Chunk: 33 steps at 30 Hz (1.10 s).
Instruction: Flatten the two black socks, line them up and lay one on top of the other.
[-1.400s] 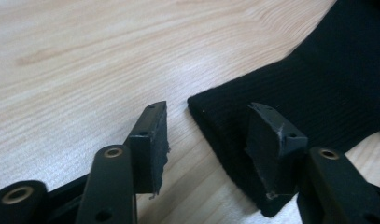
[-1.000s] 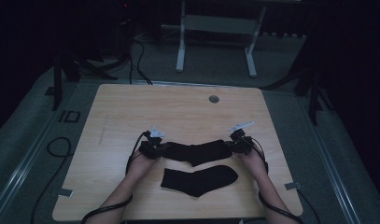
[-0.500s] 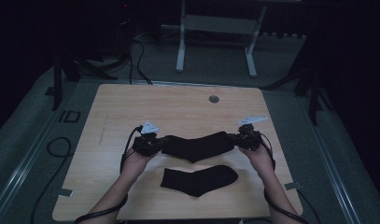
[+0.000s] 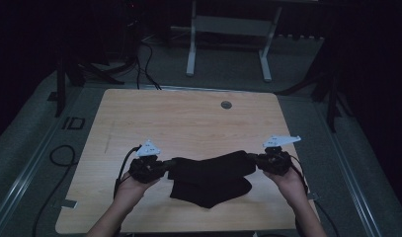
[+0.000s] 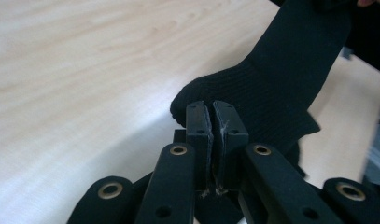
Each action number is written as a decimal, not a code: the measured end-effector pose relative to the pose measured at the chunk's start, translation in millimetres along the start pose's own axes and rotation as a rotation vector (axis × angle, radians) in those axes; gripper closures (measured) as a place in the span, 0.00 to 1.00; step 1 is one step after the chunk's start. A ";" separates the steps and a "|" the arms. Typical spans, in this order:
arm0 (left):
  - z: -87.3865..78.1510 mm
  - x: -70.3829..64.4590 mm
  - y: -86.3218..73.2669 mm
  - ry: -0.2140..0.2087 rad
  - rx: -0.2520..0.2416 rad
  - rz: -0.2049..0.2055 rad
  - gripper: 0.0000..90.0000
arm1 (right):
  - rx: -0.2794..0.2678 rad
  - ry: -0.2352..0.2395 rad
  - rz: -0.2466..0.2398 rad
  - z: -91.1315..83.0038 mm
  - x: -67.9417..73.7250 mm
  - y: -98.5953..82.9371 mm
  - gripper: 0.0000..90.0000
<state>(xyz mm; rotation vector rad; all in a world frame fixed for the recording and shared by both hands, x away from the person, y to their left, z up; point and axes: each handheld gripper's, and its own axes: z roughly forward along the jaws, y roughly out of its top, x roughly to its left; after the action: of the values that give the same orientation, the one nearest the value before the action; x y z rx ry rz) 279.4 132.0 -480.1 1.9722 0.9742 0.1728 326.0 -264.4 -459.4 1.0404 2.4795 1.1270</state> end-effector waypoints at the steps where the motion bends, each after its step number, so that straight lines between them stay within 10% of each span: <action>1: 0.2 -0.9 -3.0 -0.013 0.010 -0.006 0.96 | 0.003 0.002 -0.005 -1.8 3.1 -4.5 0.95; 10: 24.3 3.1 -32.0 -0.081 0.083 -0.078 0.96 | 0.059 0.035 0.040 4.4 8.8 -38.3 0.95; 20: 53.5 11.3 -52.9 -0.037 0.178 -0.053 0.96 | 0.150 0.033 0.081 44.0 -2.0 -63.9 0.95; 27: 57.5 14.9 -55.5 -0.022 0.151 -0.051 0.94 | 0.158 0.032 0.095 52.3 -7.2 -68.6 0.94; 33: 39.3 12.8 -43.6 0.037 0.077 -0.015 0.75 | 0.108 0.034 0.079 36.5 -3.5 -58.7 0.65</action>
<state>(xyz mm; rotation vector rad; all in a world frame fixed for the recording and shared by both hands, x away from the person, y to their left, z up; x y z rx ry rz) 281.8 127.2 -539.9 2.0375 1.0330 0.1666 315.3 -272.7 -527.3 1.1675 2.5720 1.0517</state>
